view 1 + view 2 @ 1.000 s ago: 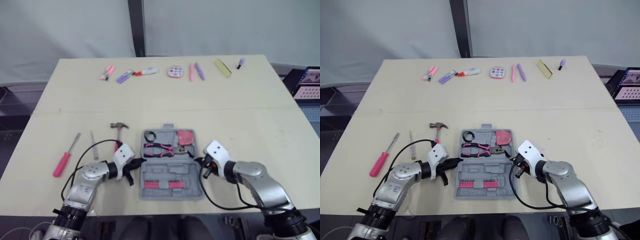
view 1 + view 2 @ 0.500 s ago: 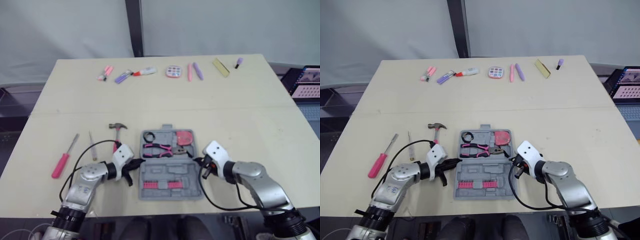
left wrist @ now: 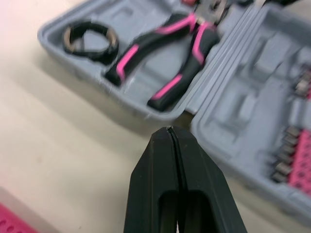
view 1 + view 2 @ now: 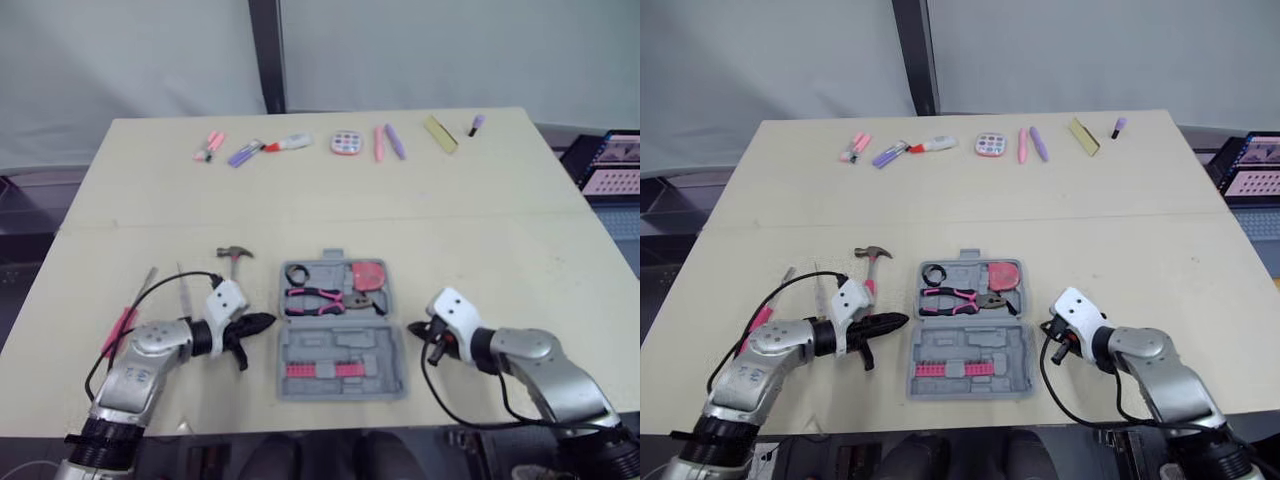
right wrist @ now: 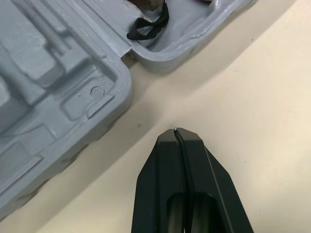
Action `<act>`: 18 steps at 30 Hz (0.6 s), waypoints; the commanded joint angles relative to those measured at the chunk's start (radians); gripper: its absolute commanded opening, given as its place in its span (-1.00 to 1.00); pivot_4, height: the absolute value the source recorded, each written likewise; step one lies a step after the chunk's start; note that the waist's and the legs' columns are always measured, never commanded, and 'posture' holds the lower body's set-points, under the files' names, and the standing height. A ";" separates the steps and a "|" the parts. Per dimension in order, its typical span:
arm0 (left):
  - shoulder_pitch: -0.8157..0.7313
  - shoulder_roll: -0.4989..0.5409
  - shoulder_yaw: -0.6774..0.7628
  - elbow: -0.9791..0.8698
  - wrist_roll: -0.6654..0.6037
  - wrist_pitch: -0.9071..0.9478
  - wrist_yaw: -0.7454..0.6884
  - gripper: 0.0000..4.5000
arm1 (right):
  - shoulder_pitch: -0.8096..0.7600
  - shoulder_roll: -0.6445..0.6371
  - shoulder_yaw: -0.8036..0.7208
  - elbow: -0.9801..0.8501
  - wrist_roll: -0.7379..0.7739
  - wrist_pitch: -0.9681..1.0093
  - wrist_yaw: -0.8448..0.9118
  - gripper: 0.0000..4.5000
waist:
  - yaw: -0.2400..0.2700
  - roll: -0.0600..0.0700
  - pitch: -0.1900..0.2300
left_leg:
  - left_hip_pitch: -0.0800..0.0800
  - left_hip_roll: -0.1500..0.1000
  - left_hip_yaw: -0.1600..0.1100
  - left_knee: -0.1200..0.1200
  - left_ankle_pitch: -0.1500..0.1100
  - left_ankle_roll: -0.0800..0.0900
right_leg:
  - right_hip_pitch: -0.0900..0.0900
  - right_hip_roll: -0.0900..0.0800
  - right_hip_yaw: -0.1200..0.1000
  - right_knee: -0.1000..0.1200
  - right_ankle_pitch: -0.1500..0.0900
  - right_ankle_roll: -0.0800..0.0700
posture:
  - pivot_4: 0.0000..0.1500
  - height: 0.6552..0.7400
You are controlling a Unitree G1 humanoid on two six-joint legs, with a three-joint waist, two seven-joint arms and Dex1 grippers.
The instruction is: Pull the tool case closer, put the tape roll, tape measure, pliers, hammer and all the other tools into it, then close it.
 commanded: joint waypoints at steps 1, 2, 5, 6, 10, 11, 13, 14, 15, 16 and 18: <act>0.069 0.025 0.117 -0.131 -0.116 0.011 -0.031 -0.99 | 0.026 -0.037 -0.093 -0.114 0.113 0.060 0.061 -0.99 | 0.000 0.000 0.000 | 0.000 0.000 0.000 0.000 0.000 0.000 | 0.000 0.000 0.000 -0.001 0.000 0.000 | 1.00 1.00; 0.102 0.033 0.156 -0.166 -0.149 0.012 -0.039 -0.99 | 0.040 -0.048 -0.122 -0.139 0.154 0.089 0.077 -0.99 | -0.002 0.000 0.000 | 0.000 0.000 0.000 0.000 0.000 0.000 | 0.000 0.000 0.000 -0.003 0.000 0.000 | 1.00 1.00; 0.223 0.058 0.256 -0.230 -0.206 -0.026 -0.076 -0.99 | 0.086 -0.078 -0.186 -0.165 0.229 0.130 0.109 -0.99 | -0.002 0.000 0.000 | 0.000 0.001 0.001 -0.003 0.000 0.000 | 0.002 0.001 0.000 -0.006 0.000 0.000 | 1.00 1.00; 0.280 0.065 0.294 -0.243 -0.209 -0.062 -0.095 -0.99 | 0.109 -0.087 -0.204 -0.162 0.241 0.116 0.124 -0.99 | -0.001 0.000 0.000 | 0.000 0.001 0.001 -0.003 0.000 0.000 | 0.002 0.001 0.000 -0.007 0.000 0.000 | 1.00 1.00; 0.420 0.075 0.391 -0.266 -0.222 -0.138 -0.126 -0.99 | 0.188 -0.096 -0.256 -0.172 0.280 0.051 0.166 -0.99 | 0.005 0.000 0.000 | 0.000 0.001 0.002 -0.003 0.000 0.000 | 0.003 0.000 0.000 -0.013 0.000 0.000 | 1.00 1.00; 0.452 0.070 0.416 -0.267 -0.223 -0.158 -0.128 -0.99 | 0.217 -0.088 -0.272 -0.179 0.291 0.032 0.175 -0.99 | 0.009 0.000 0.000 | 0.000 0.001 0.001 -0.002 0.000 0.000 | 0.004 0.000 0.000 -0.014 0.000 0.000 | 1.00 1.00; 0.520 0.055 0.466 -0.268 -0.224 -0.200 -0.132 -0.99 | 0.281 -0.058 -0.312 -0.196 0.296 -0.049 0.177 -0.99 | 0.021 0.000 0.000 | 0.000 0.001 0.001 -0.002 0.000 0.000 | 0.007 0.000 0.000 -0.017 0.000 0.000 | 1.00 1.00; 0.551 0.049 0.485 -0.268 -0.221 -0.221 -0.134 -0.99 | 0.312 -0.057 -0.319 -0.203 0.294 -0.079 0.189 -0.99 | 0.022 0.000 0.000 | 0.001 0.001 0.001 -0.002 0.000 0.000 | 0.009 0.000 0.000 -0.021 0.000 0.000 | 1.00 1.00; 0.572 0.045 0.494 -0.268 -0.219 -0.237 -0.134 -0.99 | 0.333 -0.060 -0.321 -0.206 0.290 -0.100 0.198 -0.99 | 0.024 0.000 0.000 | 0.001 0.001 0.001 -0.003 0.000 0.000 | 0.010 0.000 0.000 -0.023 0.000 0.000 | 1.00 1.00; 0.588 0.034 0.499 -0.272 -0.216 -0.250 -0.125 -0.88 | 0.353 -0.067 -0.320 -0.210 0.293 -0.109 0.210 -1.00 | 0.025 0.000 0.000 | 0.002 0.001 0.001 -0.003 0.000 0.000 | 0.012 0.000 0.000 -0.024 0.000 0.000 | 1.00 1.00; 0.612 0.018 0.501 -0.280 -0.218 -0.266 -0.113 -0.66 | 0.375 -0.077 -0.318 -0.208 0.292 -0.117 0.213 -0.89 | 0.028 0.000 0.000 | 0.003 0.001 0.000 -0.002 0.000 0.000 | 0.014 0.000 -0.001 -0.025 0.000 0.000 | 1.00 1.00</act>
